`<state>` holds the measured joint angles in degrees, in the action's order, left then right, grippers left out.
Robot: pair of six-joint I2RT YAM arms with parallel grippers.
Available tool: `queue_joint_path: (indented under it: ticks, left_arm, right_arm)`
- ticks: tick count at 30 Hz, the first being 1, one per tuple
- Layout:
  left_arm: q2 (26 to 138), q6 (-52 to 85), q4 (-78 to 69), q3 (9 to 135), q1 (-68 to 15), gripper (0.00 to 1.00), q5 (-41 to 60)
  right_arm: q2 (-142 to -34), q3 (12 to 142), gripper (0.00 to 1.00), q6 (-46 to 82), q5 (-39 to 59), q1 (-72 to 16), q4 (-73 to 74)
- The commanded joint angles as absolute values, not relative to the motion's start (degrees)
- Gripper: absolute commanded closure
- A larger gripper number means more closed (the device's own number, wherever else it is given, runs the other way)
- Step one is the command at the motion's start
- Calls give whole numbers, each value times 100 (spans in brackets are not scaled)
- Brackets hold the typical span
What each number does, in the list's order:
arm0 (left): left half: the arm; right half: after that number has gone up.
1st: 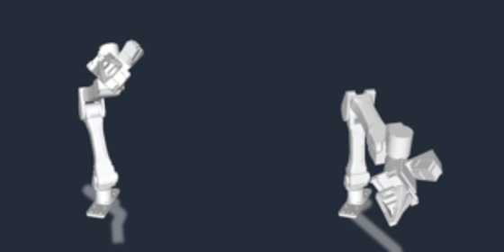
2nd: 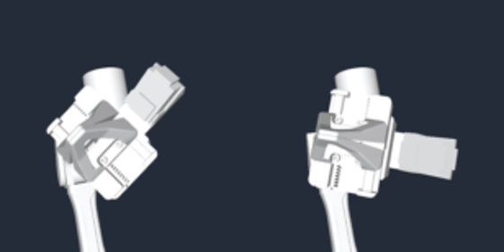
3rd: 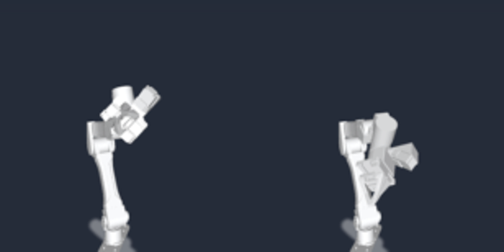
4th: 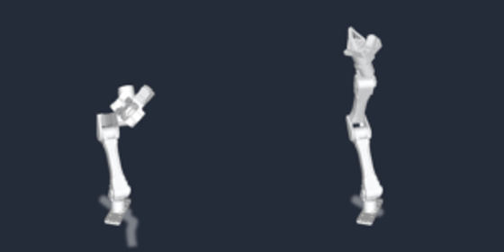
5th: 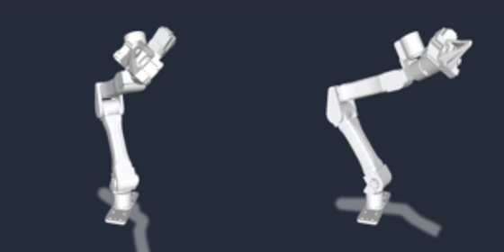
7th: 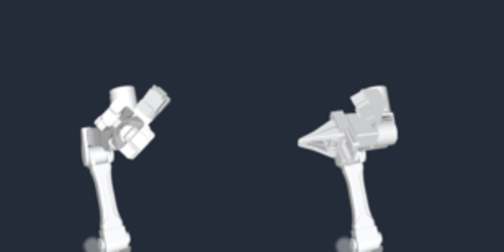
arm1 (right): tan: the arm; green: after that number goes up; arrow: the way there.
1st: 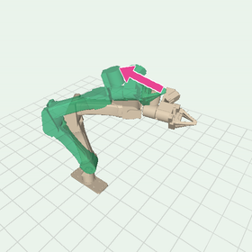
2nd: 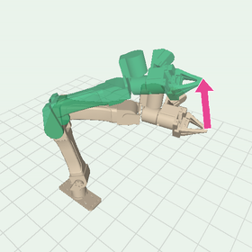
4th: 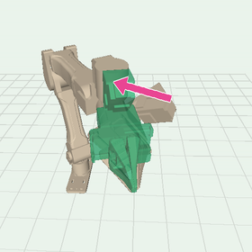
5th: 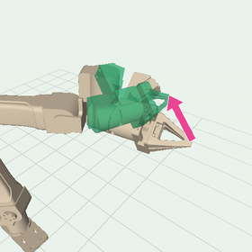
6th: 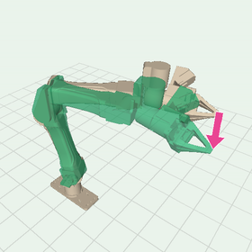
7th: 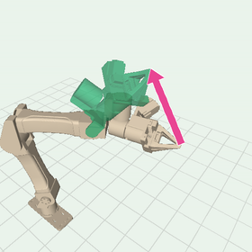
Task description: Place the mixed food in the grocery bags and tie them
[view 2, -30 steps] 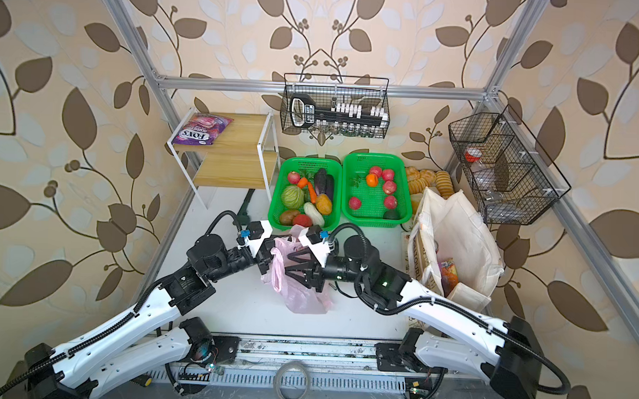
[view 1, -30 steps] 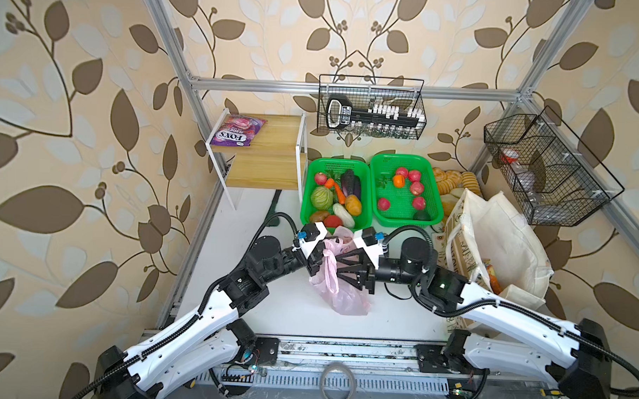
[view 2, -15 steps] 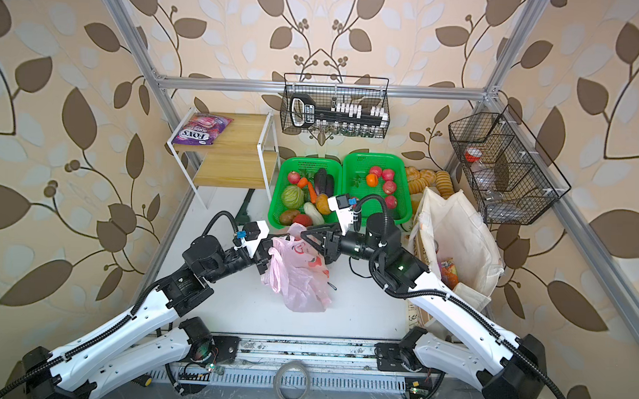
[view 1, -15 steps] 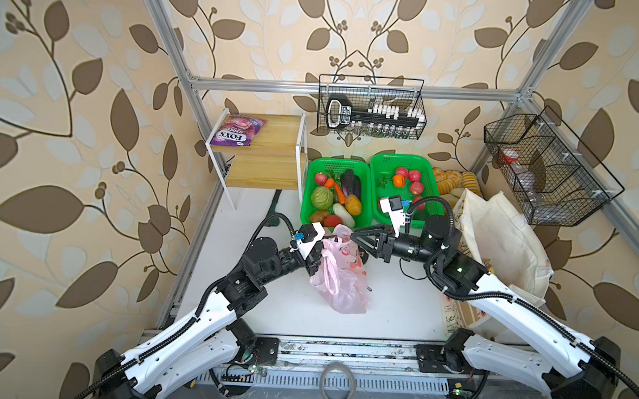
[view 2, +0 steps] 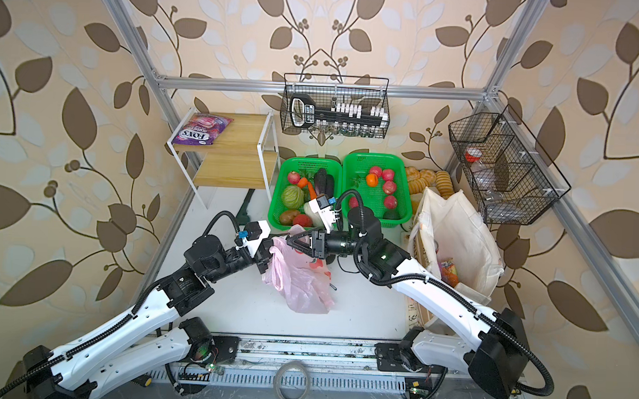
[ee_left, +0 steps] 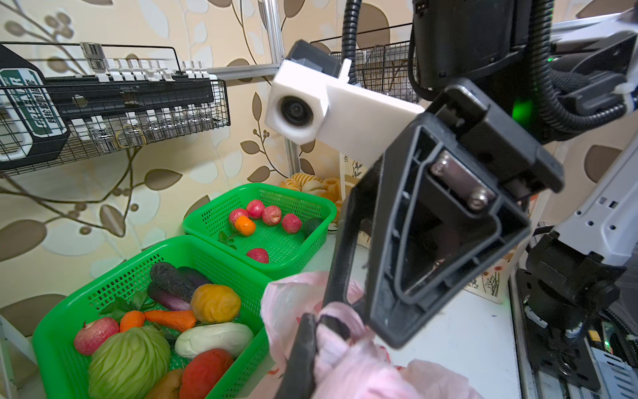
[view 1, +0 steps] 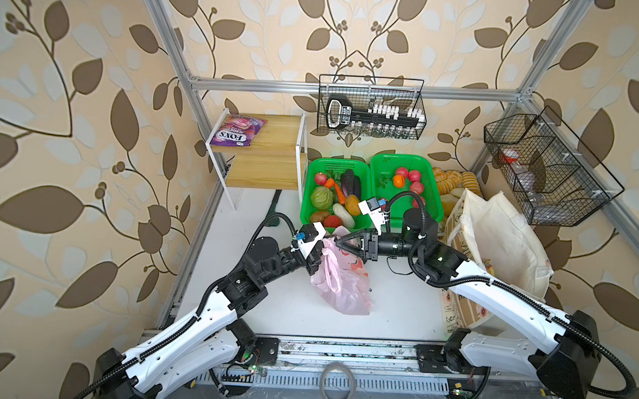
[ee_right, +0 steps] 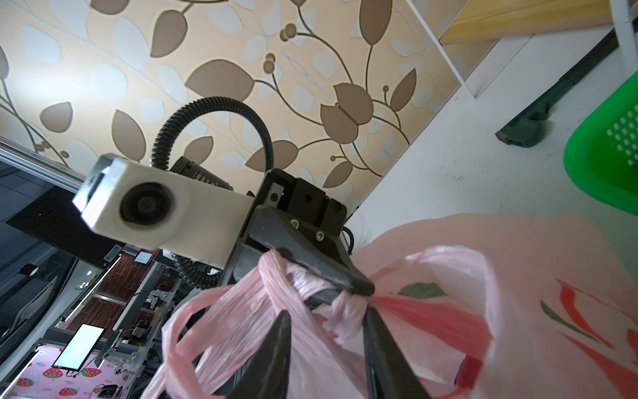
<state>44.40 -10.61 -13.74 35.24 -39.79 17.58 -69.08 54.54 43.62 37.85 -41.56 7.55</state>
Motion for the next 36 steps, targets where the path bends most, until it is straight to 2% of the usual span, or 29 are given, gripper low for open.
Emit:
queue_joint_path:
  ticks: [1,10,21,24,30,33,36]
  left_arm:
    - [4436,-1204,-1613,3679,-4014,100,1743]
    - [4469,-1228,-1525,3706,-4017,100,1821]
    - [4479,-1541,-873,3777,-4017,100,1673]
    - [4482,-1608,-722,3797,-4017,91,1639]
    - [4474,-1595,-671,3788,-4014,82,1495]
    - [4463,-1600,-614,3787,-4017,81,1485]
    - [4415,-1608,-416,3794,-4017,74,1464]
  right_arm:
    - [-6998,5672,67,4501,4008,-4236,888]
    - [-7014,5659,99,4500,3639,-4246,975]
    - [-6755,5671,100,4130,3029,-4255,712]
    - [-6741,5668,100,4120,3006,-4248,704]
    - [-6732,5634,100,4047,2774,-4261,490]
    - [-6722,5615,100,3983,2585,-4267,388]
    - [-6707,5553,100,3962,2342,-4278,339]
